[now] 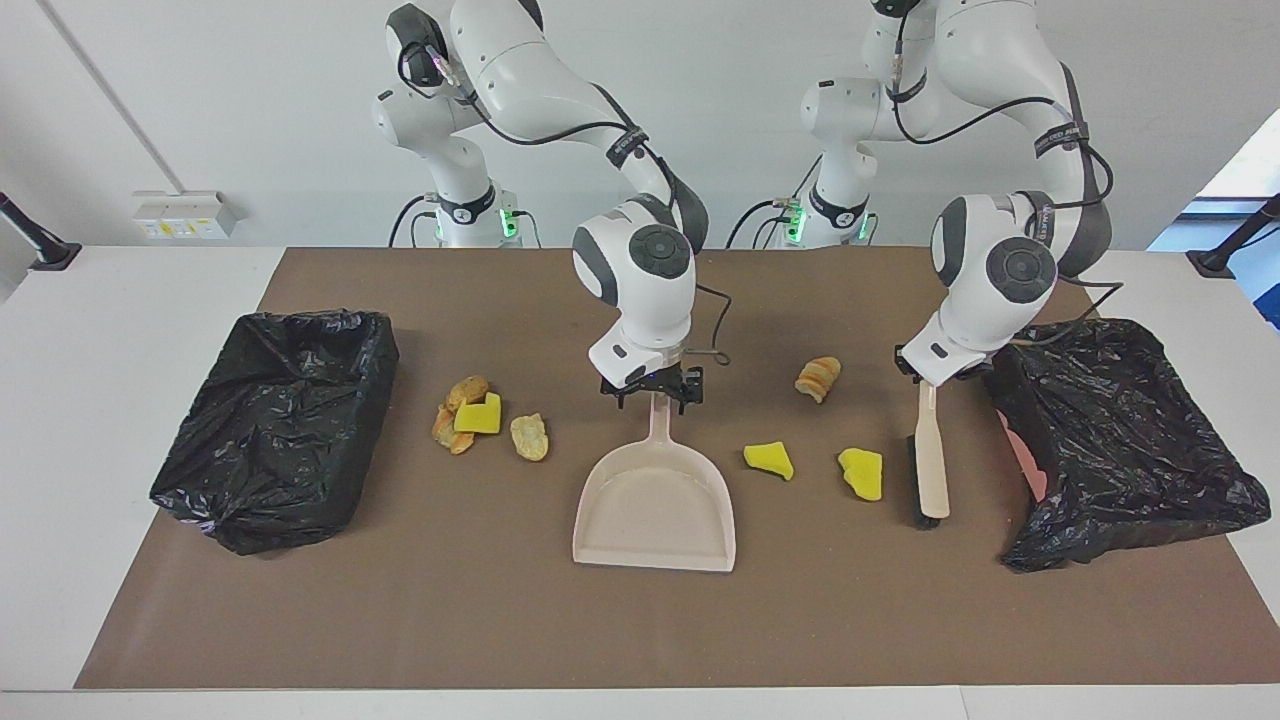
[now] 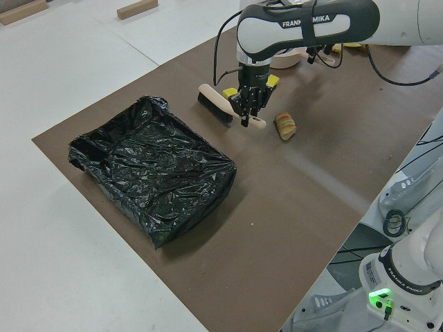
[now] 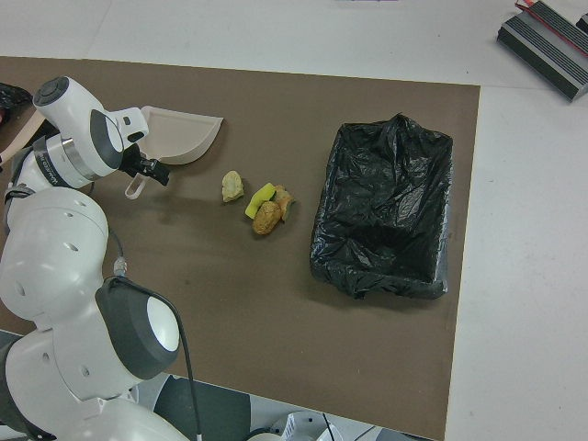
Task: Sweep and dump trash in bin
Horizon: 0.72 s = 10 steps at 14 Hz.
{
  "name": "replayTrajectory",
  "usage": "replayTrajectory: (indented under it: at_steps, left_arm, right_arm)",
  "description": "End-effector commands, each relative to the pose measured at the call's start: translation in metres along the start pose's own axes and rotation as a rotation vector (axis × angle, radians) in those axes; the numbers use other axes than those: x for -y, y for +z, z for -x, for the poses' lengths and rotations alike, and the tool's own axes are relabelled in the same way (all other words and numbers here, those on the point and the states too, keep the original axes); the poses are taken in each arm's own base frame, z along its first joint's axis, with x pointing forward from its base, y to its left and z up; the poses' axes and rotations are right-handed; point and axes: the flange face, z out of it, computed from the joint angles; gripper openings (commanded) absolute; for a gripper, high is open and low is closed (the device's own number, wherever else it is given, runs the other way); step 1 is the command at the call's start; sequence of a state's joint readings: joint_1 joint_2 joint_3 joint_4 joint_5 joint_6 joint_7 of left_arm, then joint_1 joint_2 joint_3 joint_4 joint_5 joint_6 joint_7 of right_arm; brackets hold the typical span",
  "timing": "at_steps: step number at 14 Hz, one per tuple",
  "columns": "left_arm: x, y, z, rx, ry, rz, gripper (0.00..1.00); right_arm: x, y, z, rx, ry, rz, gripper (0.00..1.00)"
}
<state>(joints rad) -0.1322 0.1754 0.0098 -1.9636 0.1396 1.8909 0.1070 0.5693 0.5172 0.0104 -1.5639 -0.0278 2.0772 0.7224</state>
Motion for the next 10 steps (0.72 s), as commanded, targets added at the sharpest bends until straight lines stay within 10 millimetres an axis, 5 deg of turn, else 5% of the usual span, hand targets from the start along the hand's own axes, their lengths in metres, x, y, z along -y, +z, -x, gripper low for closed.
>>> replayTrajectory:
  at_steps: [1,2,5,7,10]
  left_arm:
    - [-0.014,-0.001,0.012,0.011,0.061,0.002,0.00]
    - [-0.026,-0.002,0.011,0.009,0.074,0.011,0.00]
    - [-0.059,-0.009,0.007,-0.011,0.115,0.032,0.00]
    - [-0.082,-0.012,0.005,-0.024,0.179,0.020,0.00]
    - [-0.124,-0.020,0.008,-0.030,0.400,-0.001,0.00]
  right_arm:
    - [0.003,-0.001,-0.004,-0.012,-0.015,0.003,0.20]
    - [0.004,-0.001,-0.002,-0.001,-0.004,0.009,0.00]
    - [0.000,-0.008,-0.006,0.013,-0.017,0.007,0.00]
    - [-0.004,-0.036,-0.003,-0.003,-0.197,-0.029,0.00]
    - [-0.073,-0.060,-0.015,0.008,-0.484,-0.042,0.00]
